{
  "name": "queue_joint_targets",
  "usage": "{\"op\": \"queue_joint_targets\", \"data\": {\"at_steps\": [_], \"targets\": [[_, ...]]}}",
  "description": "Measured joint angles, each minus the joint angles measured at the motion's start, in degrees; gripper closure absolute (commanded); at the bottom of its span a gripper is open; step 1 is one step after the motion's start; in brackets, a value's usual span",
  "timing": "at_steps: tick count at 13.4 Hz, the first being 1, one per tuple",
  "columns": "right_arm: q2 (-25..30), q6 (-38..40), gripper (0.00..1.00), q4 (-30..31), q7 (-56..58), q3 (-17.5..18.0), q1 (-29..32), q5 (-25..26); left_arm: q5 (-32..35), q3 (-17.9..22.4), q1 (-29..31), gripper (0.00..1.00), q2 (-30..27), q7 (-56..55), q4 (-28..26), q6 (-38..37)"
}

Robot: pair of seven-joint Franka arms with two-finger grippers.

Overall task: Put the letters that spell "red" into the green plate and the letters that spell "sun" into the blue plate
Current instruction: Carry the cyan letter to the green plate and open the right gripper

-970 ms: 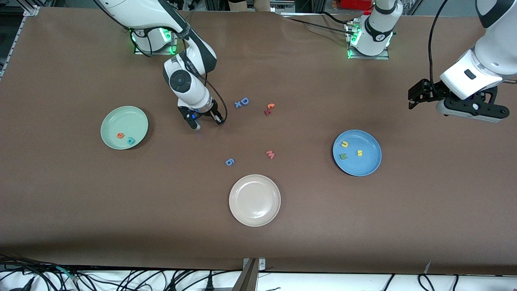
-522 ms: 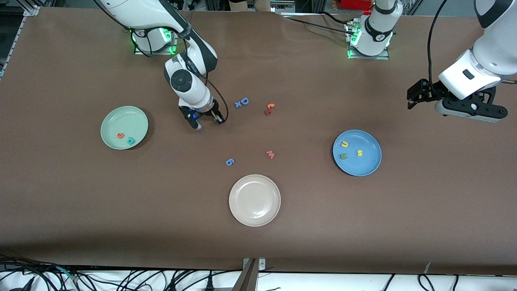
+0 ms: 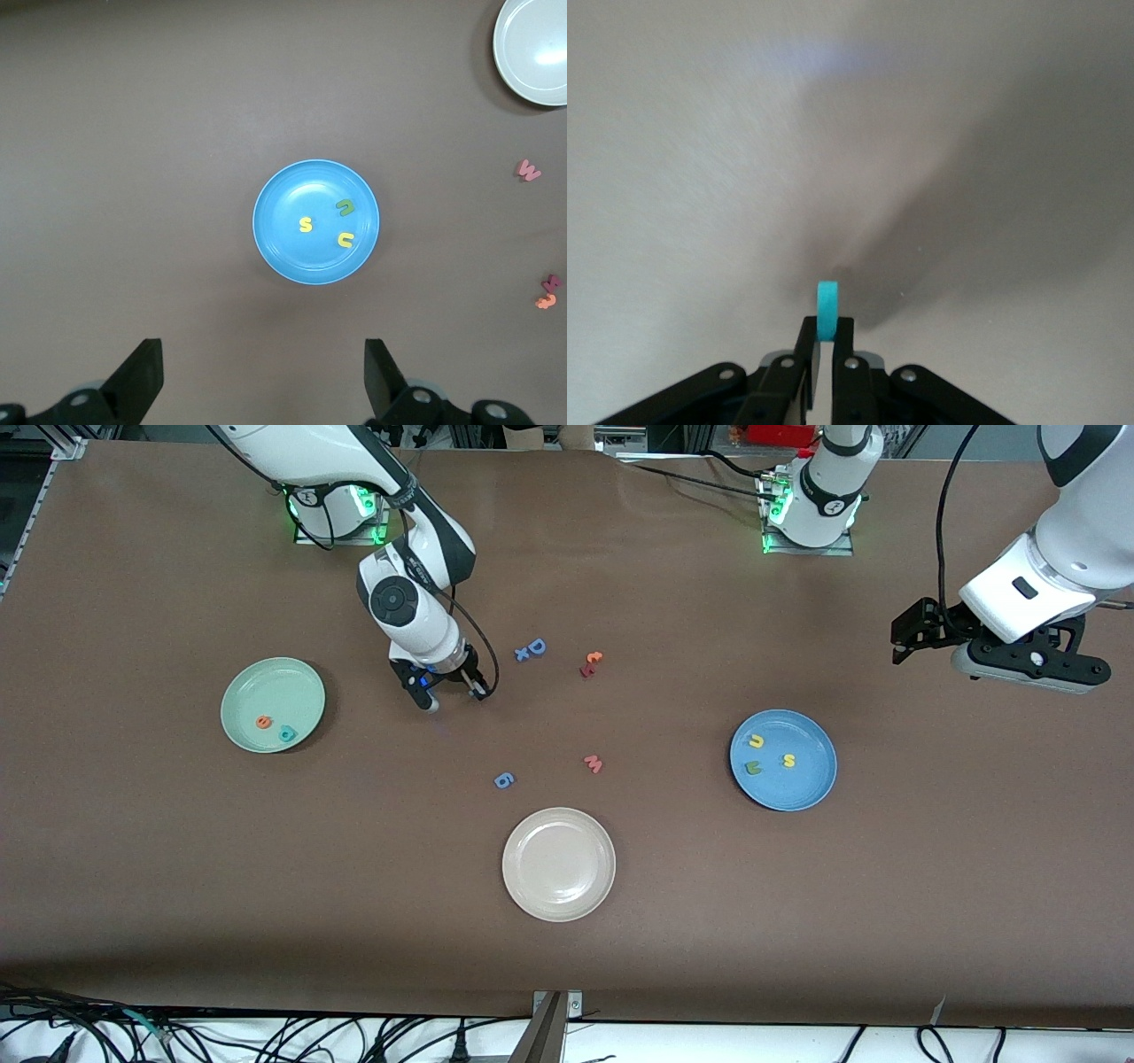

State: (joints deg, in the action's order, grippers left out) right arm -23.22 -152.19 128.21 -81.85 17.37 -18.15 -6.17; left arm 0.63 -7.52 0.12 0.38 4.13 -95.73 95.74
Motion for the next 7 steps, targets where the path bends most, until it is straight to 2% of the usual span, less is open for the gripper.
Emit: {"op": "queue_joint_targets", "data": {"at_steps": [3, 7], "targets": [[5.5, 14.6, 1.0, -4.7, 7.2, -5.8, 0.0, 0.3, 0.0, 0.0, 0.0, 0.0, 0.0, 0.0, 0.0, 0.0], [10.5, 29.8, 1.0, -6.7, 27.9, -18.8, 0.1, 0.4, 0.0, 0.0, 0.0, 0.0, 0.0, 0.0, 0.0, 0.0]]}}
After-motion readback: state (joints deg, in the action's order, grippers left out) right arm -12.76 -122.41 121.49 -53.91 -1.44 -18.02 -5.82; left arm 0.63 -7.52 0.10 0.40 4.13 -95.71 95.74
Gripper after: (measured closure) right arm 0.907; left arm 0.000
